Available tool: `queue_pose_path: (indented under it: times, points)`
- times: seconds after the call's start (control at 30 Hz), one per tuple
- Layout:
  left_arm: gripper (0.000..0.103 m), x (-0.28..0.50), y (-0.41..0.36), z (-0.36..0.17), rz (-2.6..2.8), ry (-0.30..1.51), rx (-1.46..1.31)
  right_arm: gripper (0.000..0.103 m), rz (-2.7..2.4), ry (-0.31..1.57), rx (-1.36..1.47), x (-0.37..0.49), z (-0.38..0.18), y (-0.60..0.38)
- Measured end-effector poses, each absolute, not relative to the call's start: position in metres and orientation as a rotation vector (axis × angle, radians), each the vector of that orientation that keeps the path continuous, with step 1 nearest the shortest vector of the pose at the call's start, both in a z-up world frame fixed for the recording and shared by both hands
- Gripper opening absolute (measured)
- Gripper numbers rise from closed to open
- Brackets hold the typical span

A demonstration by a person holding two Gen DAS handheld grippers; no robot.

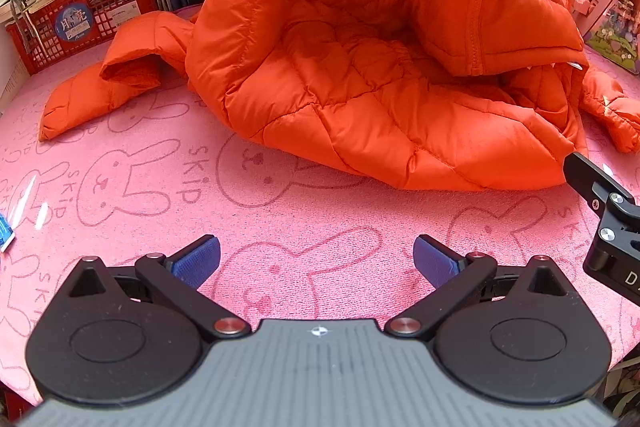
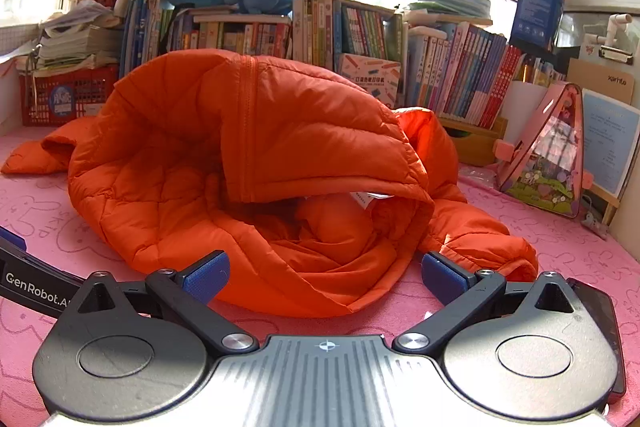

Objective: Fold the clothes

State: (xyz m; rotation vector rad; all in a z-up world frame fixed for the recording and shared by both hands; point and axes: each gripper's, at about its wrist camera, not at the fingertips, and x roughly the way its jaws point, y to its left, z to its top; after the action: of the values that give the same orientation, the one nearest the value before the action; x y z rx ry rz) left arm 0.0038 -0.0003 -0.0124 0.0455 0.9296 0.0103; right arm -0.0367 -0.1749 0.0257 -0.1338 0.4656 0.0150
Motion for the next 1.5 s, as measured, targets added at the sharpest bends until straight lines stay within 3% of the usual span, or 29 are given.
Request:
queue_pose_path:
  times: [0.57,0.73,0.93,1.03,1.2,1.27,1.43,1.5]
  points:
    - [0.103,0.007,0.000,-0.020,0.022,0.951,0.048,0.103,0.018,0.483,-0.165,-0.031,0.019,-0.176]
    - [0.103,0.007,0.004,-0.021,0.034,0.953,0.048,0.103,-0.149,0.461,-0.316,0.009,0.010,-0.191]
    - [0.103,0.011,0.008,-0.020,0.055,0.952,0.048,0.103,0.007,0.499,-0.301,0.066,0.009,-0.201]
    - [0.103,0.012,0.009,-0.017,0.066,0.940,0.062,0.098,-0.002,0.541,-0.377,0.093,-0.006,-0.200]
    - [0.103,0.023,0.015,-0.012,0.105,0.918,0.073,0.062,-0.019,0.575,-0.308,0.103,-0.003,-0.231]
    - [0.103,0.030,0.018,-0.009,0.115,0.901,0.063,0.056,-0.047,0.562,-0.263,0.098,0.003,-0.243]
    - [0.103,0.038,0.022,-0.003,0.124,0.876,0.047,0.056,-0.056,0.466,-0.270,0.074,0.015,-0.253]
    - [0.103,0.037,0.021,-0.002,0.127,0.866,0.049,0.066,-0.015,0.424,-0.408,0.063,0.008,-0.235]
